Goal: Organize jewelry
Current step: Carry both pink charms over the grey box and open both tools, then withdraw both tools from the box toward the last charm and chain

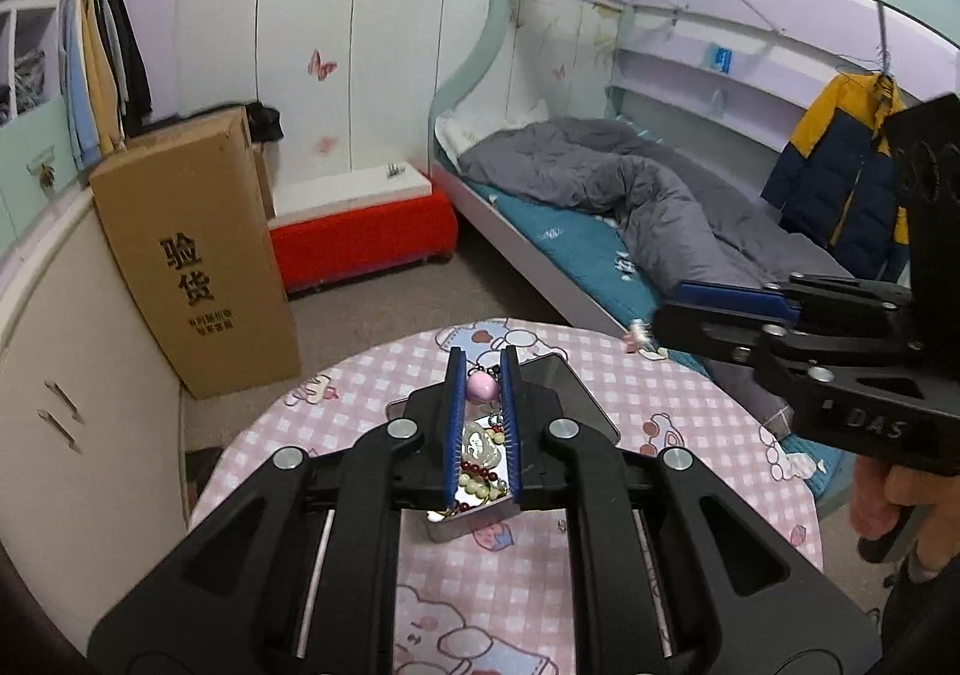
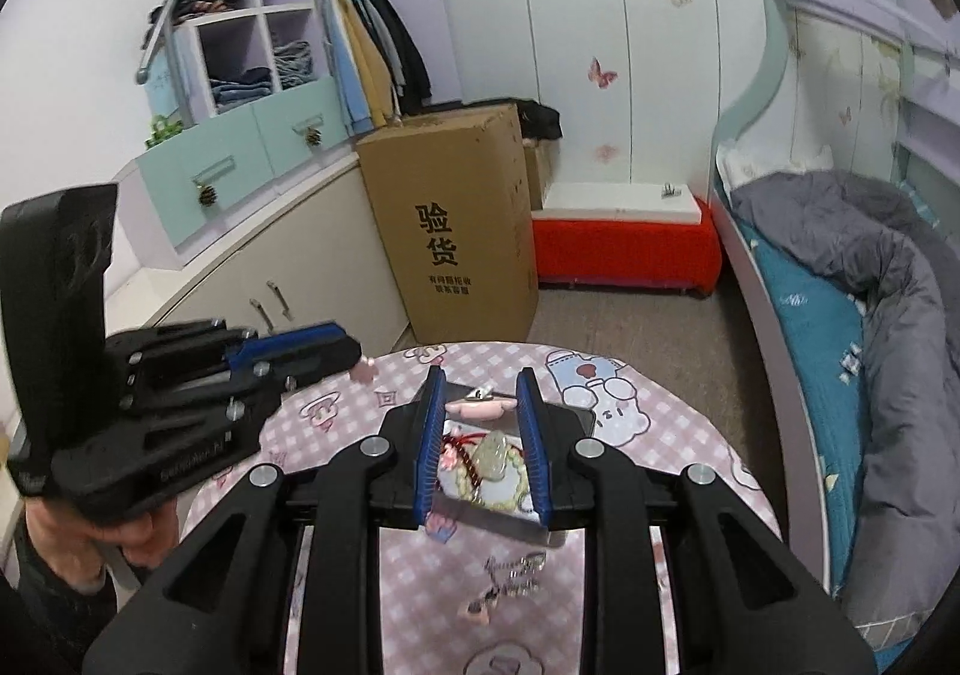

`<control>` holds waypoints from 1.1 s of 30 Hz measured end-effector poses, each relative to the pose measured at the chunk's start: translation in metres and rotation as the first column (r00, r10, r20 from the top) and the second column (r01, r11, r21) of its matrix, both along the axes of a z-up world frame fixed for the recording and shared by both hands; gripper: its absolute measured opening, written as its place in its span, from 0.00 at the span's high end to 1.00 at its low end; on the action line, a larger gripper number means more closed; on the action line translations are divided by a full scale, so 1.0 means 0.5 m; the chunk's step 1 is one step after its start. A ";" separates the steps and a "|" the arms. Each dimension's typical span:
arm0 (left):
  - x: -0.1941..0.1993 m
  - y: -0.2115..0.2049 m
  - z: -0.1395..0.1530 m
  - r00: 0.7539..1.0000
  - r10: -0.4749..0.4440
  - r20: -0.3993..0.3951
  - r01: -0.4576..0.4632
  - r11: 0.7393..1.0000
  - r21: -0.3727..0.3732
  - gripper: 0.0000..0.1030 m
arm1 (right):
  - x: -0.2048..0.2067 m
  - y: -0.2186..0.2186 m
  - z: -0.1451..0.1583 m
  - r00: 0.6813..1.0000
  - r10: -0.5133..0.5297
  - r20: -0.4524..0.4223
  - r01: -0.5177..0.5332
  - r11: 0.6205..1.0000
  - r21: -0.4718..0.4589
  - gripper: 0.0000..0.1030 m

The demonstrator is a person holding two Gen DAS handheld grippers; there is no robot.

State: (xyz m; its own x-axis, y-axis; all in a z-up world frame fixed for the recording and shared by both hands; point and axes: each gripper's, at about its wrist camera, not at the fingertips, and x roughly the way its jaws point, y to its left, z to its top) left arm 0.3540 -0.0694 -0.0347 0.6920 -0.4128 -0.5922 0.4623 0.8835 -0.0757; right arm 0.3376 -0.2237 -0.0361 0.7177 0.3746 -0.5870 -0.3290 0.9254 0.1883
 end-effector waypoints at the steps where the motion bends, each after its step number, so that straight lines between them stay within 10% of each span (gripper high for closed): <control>1: 0.012 -0.002 -0.006 1.000 0.004 -0.009 -0.004 1.000 -0.004 0.88 | 0.018 0.000 -0.009 1.000 -0.002 -0.014 0.002 1.000 0.008 0.79; 4: 0.052 -0.007 -0.032 0.999 0.018 -0.049 -0.018 1.000 -0.004 0.82 | 0.053 0.001 -0.033 0.999 -0.017 -0.048 0.018 1.000 0.020 0.76; 6: 0.067 -0.004 -0.046 0.995 0.070 -0.065 -0.068 0.997 0.028 0.23 | 0.060 -0.011 -0.045 0.997 -0.054 -0.056 0.056 0.998 0.034 0.57; 8: 0.065 0.013 -0.048 0.990 0.137 -0.010 -0.137 0.990 0.032 0.10 | 0.055 -0.032 -0.052 0.994 -0.096 -0.046 0.099 0.993 0.061 0.09; 9: 0.063 0.024 -0.048 0.989 0.147 0.005 -0.147 0.989 0.015 0.08 | 0.048 -0.047 -0.054 0.993 -0.114 -0.031 0.116 0.989 0.089 0.08; 33: -0.191 0.085 0.005 0.945 0.261 0.198 -0.262 0.965 -0.024 0.07 | -0.164 -0.097 0.020 0.967 -0.219 0.128 0.206 0.973 0.107 0.08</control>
